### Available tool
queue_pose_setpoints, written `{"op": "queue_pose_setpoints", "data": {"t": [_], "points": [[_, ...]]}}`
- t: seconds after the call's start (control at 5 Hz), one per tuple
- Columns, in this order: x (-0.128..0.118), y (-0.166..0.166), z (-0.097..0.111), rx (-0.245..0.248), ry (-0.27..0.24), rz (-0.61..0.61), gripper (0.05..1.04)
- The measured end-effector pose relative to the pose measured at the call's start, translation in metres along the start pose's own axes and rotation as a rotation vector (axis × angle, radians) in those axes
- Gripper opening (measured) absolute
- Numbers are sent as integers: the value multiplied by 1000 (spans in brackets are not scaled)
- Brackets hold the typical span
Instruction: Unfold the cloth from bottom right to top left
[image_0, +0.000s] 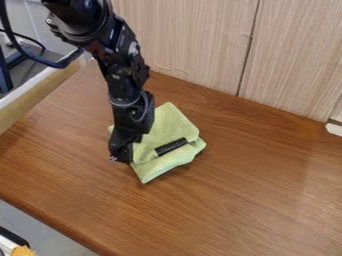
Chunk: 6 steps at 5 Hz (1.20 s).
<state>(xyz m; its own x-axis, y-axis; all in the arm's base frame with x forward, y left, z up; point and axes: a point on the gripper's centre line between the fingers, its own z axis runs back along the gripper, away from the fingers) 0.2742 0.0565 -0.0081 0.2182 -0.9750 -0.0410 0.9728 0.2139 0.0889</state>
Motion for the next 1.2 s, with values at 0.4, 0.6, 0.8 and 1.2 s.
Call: {"op": "queue_pose_setpoints", "data": {"t": [0.4,0.6,0.8,1.2], "points": [[-4,-7,-16,-44,29,10,226],[-5,-5,-18,-46,43,30,216],[-5,-3,-18,-32,41,43,80],[-1,-6,-15,-18,26,51,54]]}}
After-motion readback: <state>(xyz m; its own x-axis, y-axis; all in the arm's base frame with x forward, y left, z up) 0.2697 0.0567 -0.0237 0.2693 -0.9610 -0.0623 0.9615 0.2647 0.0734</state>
